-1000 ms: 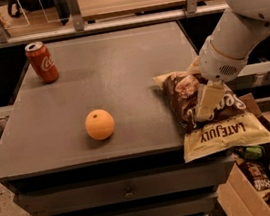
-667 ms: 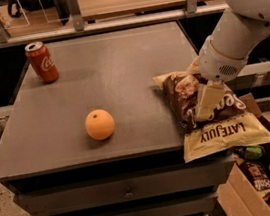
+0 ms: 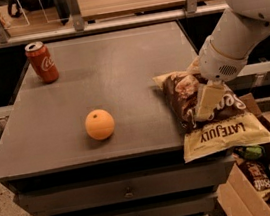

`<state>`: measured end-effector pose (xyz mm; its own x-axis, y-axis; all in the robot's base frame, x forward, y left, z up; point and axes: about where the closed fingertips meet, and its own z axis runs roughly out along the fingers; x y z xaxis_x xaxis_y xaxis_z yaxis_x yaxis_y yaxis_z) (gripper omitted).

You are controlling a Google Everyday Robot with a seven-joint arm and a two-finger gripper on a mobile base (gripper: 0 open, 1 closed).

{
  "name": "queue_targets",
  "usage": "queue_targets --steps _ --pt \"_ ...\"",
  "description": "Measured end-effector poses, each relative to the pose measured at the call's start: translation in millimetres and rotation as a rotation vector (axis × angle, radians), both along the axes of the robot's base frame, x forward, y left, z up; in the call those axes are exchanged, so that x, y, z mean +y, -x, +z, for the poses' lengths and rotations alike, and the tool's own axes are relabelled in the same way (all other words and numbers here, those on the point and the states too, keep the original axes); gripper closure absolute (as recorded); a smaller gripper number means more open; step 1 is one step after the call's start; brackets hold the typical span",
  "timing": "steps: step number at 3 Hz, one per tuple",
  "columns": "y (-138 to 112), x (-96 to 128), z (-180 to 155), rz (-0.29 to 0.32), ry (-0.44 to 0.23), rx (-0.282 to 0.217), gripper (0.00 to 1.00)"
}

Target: Move brown chip bag near orange

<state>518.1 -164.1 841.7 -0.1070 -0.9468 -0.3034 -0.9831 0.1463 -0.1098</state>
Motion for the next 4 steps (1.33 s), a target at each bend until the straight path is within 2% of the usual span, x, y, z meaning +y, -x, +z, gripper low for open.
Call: queue_targets --steps 2,3,4 --pt "0.0 0.0 0.5 0.0 0.0 0.0 0.15" --pt "0.1 0.0 0.5 0.0 0.0 0.0 0.15" --pt "8.1 1.6 19.6 -0.001 0.057 -0.018 0.15"
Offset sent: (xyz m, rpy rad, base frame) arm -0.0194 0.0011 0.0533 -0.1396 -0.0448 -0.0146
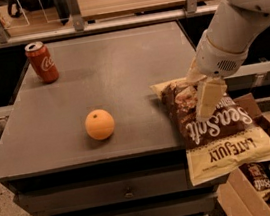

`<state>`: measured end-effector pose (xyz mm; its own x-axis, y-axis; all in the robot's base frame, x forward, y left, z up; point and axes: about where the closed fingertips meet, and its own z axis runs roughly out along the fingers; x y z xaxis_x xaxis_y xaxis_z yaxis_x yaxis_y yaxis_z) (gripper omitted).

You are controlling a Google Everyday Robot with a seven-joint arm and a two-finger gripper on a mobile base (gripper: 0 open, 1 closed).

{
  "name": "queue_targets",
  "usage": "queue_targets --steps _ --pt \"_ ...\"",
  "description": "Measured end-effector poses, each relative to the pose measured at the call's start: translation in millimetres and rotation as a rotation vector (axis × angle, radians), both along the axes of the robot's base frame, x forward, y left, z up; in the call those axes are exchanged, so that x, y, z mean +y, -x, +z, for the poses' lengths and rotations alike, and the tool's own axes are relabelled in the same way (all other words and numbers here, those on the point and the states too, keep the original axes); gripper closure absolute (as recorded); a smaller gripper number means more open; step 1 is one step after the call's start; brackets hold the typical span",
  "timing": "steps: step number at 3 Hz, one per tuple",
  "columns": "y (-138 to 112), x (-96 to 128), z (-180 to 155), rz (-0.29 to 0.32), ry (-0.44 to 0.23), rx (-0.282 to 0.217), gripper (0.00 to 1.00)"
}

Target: Move brown chip bag near orange

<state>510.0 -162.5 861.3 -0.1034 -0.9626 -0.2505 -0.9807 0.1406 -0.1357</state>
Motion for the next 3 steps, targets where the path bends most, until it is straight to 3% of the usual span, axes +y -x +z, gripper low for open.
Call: queue_targets --steps 1,3 --pt "5.8 1.7 13.7 0.002 0.048 -0.01 0.0" --pt "9.1 1.2 15.0 0.0 0.092 -0.003 0.0"
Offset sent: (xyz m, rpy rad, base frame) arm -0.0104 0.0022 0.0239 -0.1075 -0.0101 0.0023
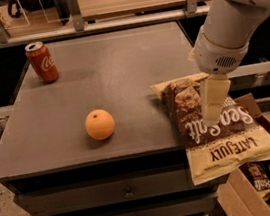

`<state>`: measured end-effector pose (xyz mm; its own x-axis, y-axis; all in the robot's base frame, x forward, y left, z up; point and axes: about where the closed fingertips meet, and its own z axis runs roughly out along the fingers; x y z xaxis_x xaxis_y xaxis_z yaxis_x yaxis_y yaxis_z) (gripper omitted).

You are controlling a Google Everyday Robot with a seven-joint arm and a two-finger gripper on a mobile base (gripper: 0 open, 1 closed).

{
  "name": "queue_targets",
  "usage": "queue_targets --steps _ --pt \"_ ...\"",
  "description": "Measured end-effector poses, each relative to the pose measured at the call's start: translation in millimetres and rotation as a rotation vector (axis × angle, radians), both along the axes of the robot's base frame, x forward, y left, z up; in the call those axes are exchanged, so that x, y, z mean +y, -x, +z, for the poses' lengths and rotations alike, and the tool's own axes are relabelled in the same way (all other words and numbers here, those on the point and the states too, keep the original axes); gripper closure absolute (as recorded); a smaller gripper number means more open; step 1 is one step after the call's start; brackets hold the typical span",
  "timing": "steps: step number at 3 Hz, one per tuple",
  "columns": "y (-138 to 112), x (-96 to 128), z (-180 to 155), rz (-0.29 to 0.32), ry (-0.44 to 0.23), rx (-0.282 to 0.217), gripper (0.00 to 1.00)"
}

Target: Move brown chip bag near orange

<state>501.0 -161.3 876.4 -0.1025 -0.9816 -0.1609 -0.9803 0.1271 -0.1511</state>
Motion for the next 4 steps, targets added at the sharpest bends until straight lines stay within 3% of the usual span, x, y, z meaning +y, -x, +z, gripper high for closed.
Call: queue_targets --steps 2,4 --pt "2.9 4.2 -17.4 0.022 0.034 0.017 0.0" --pt "2.7 10.0 -33.8 0.046 0.048 0.045 0.41"
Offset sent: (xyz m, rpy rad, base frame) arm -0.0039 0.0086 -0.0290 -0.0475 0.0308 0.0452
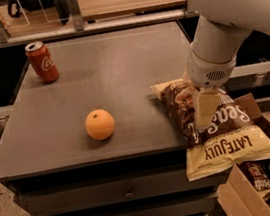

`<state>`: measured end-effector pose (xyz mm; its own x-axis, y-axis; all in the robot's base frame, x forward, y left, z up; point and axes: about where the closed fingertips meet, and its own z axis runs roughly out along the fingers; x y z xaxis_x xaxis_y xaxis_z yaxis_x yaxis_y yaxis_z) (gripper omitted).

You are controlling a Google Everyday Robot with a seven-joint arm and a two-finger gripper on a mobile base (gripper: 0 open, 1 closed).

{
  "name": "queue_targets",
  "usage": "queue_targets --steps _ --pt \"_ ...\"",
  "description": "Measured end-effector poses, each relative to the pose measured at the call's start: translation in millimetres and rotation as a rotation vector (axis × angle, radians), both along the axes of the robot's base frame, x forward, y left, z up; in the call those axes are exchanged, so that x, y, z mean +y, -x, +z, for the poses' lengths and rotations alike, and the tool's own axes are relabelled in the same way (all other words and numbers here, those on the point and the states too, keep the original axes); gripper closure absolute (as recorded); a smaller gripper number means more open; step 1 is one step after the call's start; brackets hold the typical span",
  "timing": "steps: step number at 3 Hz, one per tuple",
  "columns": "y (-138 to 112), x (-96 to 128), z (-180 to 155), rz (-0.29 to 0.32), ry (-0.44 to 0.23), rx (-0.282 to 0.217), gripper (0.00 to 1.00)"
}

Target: Move brown chip bag near orange

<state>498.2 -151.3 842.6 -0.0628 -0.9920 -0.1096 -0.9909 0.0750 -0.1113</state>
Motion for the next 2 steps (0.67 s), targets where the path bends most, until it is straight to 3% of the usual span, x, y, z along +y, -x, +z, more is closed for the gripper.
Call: queue_targets --steps 2 --pt "0.2 0.9 2.5 0.005 0.0 0.006 0.87"
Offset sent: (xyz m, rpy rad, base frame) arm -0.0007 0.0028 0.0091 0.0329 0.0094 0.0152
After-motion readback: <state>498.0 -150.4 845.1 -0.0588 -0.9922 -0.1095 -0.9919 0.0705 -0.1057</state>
